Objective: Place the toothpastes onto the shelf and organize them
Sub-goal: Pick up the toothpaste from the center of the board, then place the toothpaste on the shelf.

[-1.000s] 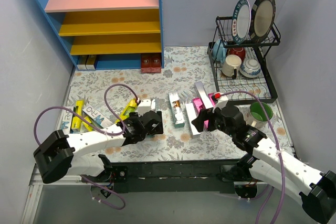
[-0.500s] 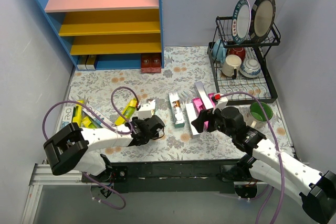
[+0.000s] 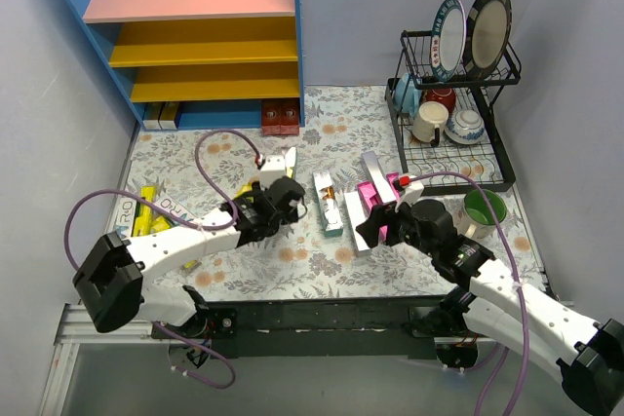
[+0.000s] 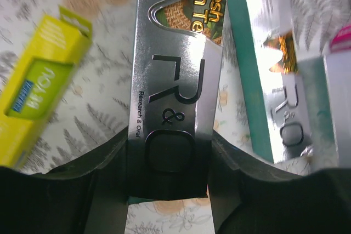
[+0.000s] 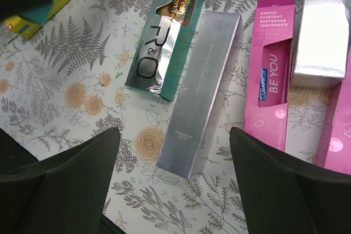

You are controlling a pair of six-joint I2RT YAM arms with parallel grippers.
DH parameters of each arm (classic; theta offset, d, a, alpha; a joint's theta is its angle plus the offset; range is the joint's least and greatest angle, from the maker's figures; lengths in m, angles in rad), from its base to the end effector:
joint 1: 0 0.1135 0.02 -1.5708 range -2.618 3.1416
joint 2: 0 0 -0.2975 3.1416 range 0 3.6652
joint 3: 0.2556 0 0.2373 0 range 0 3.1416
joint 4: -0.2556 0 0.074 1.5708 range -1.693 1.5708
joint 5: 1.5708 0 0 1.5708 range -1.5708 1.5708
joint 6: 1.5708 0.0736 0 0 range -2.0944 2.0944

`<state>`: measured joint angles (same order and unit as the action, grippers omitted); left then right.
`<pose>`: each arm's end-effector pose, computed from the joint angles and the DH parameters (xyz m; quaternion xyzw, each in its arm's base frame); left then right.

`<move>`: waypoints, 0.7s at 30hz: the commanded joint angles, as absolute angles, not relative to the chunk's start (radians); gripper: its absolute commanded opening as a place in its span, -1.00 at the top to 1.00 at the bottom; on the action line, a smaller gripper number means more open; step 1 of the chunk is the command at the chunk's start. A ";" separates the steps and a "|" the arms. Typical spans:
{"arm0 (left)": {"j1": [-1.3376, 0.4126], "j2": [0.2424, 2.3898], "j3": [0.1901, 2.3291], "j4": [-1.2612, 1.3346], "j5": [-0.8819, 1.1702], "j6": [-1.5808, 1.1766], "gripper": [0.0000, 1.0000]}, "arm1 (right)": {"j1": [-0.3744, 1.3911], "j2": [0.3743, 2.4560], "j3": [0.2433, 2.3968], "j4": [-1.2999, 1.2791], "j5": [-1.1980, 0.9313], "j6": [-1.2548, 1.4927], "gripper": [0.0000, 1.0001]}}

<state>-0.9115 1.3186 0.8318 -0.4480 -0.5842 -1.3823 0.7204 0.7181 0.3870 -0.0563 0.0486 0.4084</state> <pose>0.1896 -0.1784 0.2383 -0.2997 0.8635 -0.1604 0.3725 0.1295 0.1089 0.2356 -0.1155 0.8218 0.2812 0.4819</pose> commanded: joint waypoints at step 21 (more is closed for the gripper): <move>-0.052 1.597 1.475 -0.454 -0.144 -0.821 0.38 | 0.726 0.856 0.488 -0.009 0.041 0.186 -0.78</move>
